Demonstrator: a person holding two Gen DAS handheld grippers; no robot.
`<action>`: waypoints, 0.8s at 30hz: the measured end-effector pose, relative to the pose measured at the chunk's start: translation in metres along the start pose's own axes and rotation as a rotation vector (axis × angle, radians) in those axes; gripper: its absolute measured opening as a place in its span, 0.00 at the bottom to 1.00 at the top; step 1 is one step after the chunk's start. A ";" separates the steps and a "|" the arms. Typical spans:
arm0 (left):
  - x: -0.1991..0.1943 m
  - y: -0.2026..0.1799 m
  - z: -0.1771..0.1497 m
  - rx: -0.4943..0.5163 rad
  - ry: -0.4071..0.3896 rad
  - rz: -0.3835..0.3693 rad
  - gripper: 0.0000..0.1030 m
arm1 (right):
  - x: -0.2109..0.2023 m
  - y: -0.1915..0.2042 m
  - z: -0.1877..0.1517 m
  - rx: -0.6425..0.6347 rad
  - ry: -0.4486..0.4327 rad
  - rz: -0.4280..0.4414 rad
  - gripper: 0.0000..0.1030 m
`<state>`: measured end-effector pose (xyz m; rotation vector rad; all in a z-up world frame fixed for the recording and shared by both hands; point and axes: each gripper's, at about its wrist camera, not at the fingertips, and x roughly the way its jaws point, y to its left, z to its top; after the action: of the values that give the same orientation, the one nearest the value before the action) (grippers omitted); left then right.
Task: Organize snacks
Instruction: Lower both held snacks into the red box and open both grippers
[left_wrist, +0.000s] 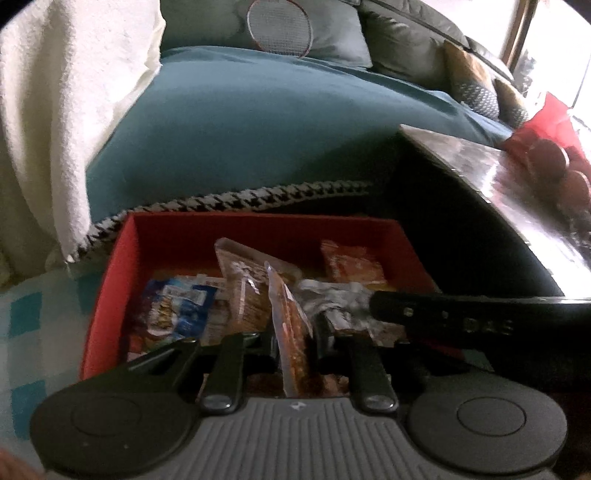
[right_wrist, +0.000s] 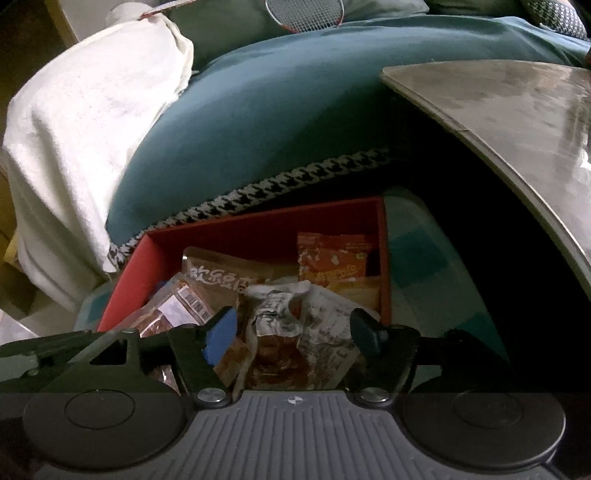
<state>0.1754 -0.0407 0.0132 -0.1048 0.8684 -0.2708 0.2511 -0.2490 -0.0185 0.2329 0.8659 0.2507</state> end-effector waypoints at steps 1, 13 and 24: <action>0.000 0.002 0.000 0.004 -0.003 0.012 0.16 | -0.001 0.000 0.000 0.000 -0.001 0.002 0.73; -0.034 0.010 0.007 0.000 -0.089 0.128 0.46 | -0.025 0.017 -0.008 -0.036 -0.034 0.020 0.80; -0.077 0.005 -0.016 0.018 -0.106 0.130 0.54 | -0.070 0.035 -0.039 -0.028 -0.080 0.068 0.82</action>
<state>0.1174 -0.0141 0.0588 -0.0458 0.7640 -0.1502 0.1731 -0.2339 0.0185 0.2449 0.7761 0.3147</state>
